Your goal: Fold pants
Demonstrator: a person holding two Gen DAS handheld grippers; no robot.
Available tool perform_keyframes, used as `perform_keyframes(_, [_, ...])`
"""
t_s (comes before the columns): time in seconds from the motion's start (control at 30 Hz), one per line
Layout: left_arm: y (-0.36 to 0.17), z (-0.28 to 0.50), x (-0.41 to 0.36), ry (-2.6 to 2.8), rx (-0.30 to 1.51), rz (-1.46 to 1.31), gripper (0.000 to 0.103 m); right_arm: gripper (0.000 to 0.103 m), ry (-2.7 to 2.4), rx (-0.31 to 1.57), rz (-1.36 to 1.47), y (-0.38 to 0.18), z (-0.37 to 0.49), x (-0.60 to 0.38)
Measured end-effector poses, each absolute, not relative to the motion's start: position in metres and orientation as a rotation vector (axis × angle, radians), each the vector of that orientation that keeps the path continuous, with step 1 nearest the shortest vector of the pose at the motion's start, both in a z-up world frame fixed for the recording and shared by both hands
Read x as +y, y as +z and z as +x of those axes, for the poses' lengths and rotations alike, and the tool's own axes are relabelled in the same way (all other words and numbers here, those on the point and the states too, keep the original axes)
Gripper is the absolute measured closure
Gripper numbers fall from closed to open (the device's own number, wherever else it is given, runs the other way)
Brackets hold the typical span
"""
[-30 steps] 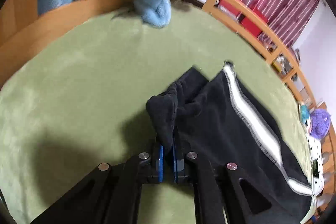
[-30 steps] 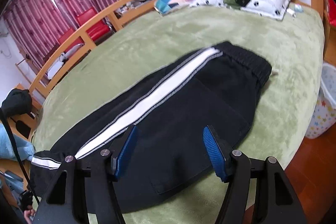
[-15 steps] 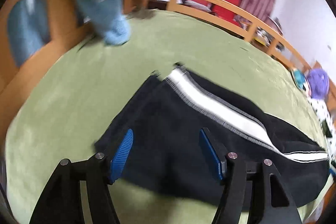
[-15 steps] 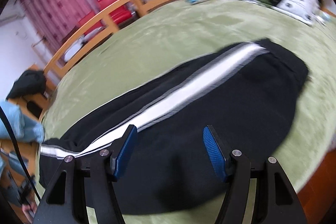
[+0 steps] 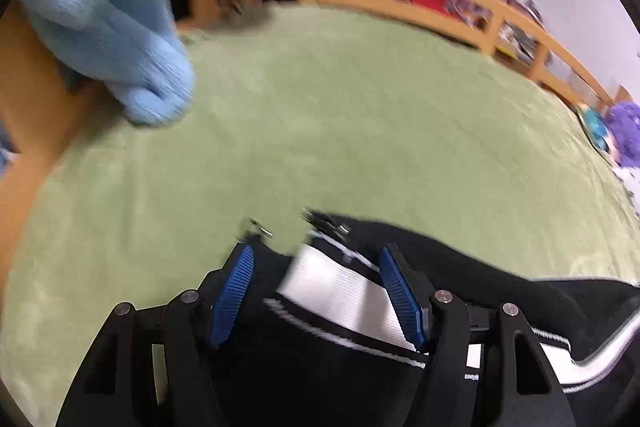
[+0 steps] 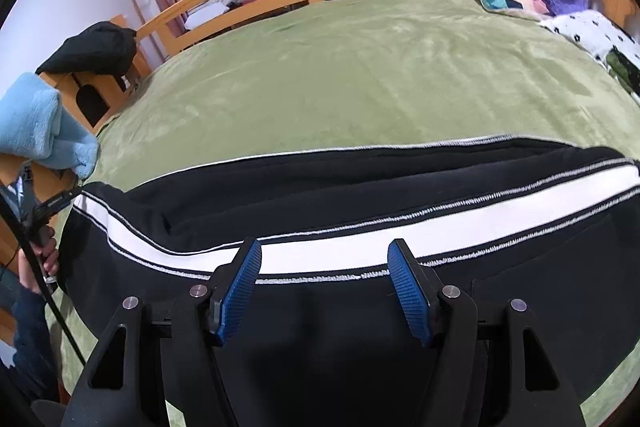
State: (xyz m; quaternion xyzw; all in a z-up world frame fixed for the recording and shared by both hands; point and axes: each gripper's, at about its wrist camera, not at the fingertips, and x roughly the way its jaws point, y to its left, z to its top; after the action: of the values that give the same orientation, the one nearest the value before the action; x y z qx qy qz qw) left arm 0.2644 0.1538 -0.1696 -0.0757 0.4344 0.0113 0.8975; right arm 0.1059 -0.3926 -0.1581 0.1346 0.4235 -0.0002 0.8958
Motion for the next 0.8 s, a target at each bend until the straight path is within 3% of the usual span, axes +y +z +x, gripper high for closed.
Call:
perform_keyframes(0.03, [-0.175, 0.267, 0.152, 0.006, 0.919, -0.17, 0.042, 0.038, -0.008, 0.878, 0.291, -0.159, 0.105, -0.397])
perform_keyframes(0.1, [-0.18, 0.264, 0.148, -0.038, 0.917, -0.188, 0.086, 0.038, -0.019, 0.874, 0.309, -0.16, 0.104, -0.401])
perform_keyframes(0.13, [-0.18, 0.261, 0.146, -0.108, 0.914, -0.204, 0.092, 0.038, -0.023, 0.873, 0.316, -0.16, 0.104, -0.402])
perform_keyframes(0.23, [-0.152, 0.235, 0.148, -0.06, 0.799, -0.155, 0.093, 0.038, -0.04, 0.865, 0.335, -0.158, 0.103, -0.404])
perform_keyframes(0.4, [-0.109, 0.213, 0.206, -0.021, 0.685, -0.372, 0.092, 0.038, -0.067, 0.824, 0.356, -0.148, 0.094, -0.412])
perform_keyframes(0.5, [-0.132, 0.223, 0.199, 0.051, 0.784, -0.325, 0.082, 0.038, -0.057, 0.831, 0.361, -0.149, 0.097, -0.413])
perform_keyframes(0.57, [-0.145, 0.231, 0.192, 0.122, 0.867, -0.258, 0.061, 0.038, -0.044, 0.848, 0.344, -0.151, 0.102, -0.409])
perform_keyframes(0.67, [-0.148, 0.217, 0.185, 0.145, 0.867, -0.245, 0.04, 0.038, -0.027, 0.873, 0.274, -0.156, 0.113, -0.401])
perform_keyframes(0.73, [-0.146, 0.203, 0.184, 0.144, 0.846, -0.228, 0.029, 0.027, -0.023, 0.88, 0.224, -0.16, 0.124, -0.396])
perform_keyframes(0.8, [-0.142, 0.193, 0.179, 0.145, 0.829, -0.203, 0.029, 0.026, -0.008, 0.899, 0.168, -0.165, 0.141, -0.39])
